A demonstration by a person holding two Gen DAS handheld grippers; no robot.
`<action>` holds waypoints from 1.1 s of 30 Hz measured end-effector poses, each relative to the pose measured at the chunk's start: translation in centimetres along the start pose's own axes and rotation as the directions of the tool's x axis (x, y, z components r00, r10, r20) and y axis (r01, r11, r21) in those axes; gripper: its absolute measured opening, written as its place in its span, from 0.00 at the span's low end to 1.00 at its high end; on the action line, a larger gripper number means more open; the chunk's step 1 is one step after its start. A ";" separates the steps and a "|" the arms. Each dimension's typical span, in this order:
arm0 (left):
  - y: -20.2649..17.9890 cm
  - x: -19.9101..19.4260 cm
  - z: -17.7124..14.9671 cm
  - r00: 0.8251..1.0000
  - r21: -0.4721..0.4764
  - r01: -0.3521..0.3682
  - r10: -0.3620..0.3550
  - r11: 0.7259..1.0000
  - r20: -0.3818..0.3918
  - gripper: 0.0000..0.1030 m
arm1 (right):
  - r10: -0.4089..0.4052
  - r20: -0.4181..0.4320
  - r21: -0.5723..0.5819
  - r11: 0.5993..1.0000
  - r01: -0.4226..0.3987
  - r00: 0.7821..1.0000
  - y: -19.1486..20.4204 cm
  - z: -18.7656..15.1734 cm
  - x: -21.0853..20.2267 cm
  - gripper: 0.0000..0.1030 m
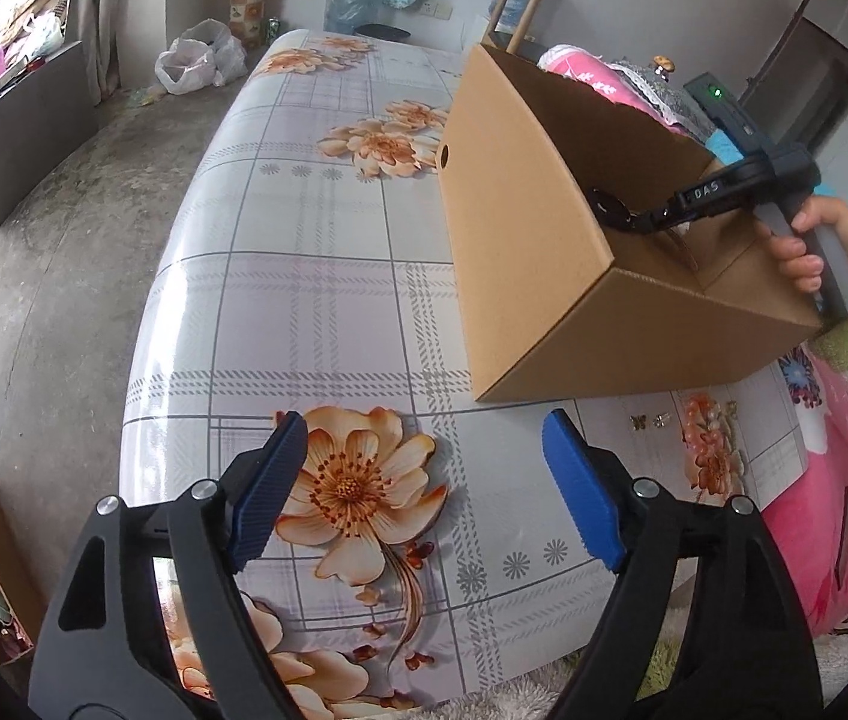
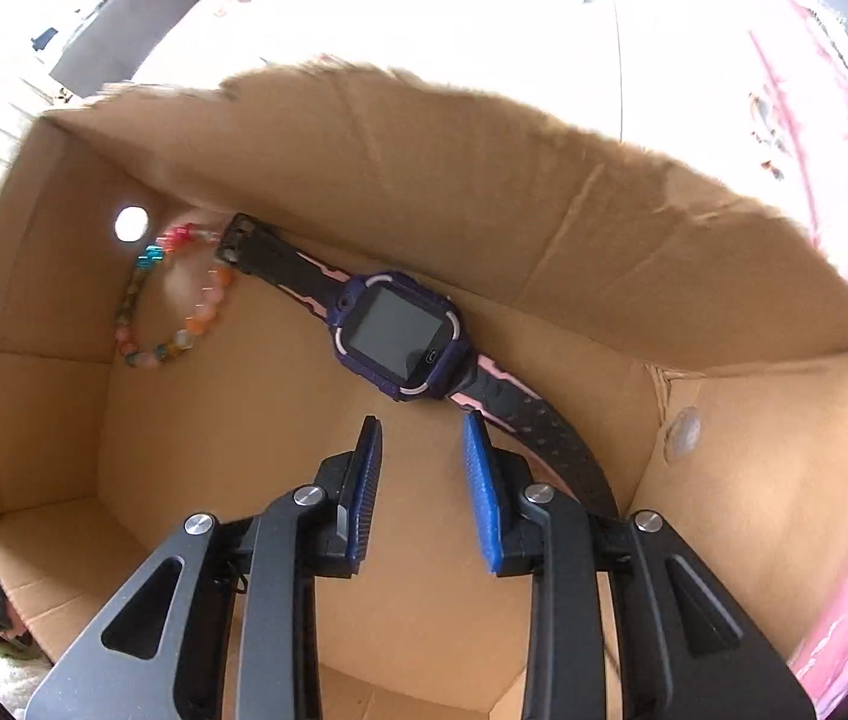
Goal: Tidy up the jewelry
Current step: 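Move both tools back out of the box toward the orange bracelet and charms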
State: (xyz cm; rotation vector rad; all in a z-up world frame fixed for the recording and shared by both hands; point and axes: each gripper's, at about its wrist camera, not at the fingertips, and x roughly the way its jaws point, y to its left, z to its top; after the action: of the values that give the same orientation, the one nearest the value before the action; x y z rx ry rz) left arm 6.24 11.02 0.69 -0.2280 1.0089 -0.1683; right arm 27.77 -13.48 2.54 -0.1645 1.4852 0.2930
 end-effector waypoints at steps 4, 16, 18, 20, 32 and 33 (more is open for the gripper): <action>-1.1 0.7 -0.4 0.999 0.035 -0.020 0.020 0.999 -0.024 0.79 | -0.004 0.220 -0.019 1.000 0.008 0.976 1.6 -2.8 -7.0 0.38; -5.8 5.5 -1.8 0.975 0.270 -0.147 0.186 0.951 -0.125 0.82 | -0.176 0.590 0.105 0.984 0.142 0.788 7.0 -20.6 -16.8 0.94; -5.9 5.8 -2.0 0.974 0.276 -0.149 0.189 0.950 -0.124 0.86 | -0.223 0.558 0.155 0.974 0.164 0.799 7.4 -22.5 -14.4 0.94; -6.1 5.9 -2.1 0.975 0.283 -0.149 0.188 0.947 -0.117 0.90 | -0.266 0.520 0.187 0.963 0.196 0.811 7.2 -23.4 -11.7 0.94; -5.6 6.0 -1.5 0.976 0.282 -0.122 0.166 0.952 -0.138 0.93 | -0.124 0.517 0.272 0.962 -0.025 0.847 6.8 -24.5 -6.5 0.94; -5.7 6.0 -1.6 0.977 0.283 -0.123 0.167 0.951 -0.136 0.93 | -0.113 0.511 0.273 0.961 -0.036 0.852 7.0 -24.0 -6.2 0.94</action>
State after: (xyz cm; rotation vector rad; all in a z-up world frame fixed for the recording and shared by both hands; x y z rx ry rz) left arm 7.88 3.90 -3.52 0.1145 1.1435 -0.1916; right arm 2.48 -14.27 7.24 0.1058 0.9598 0.0818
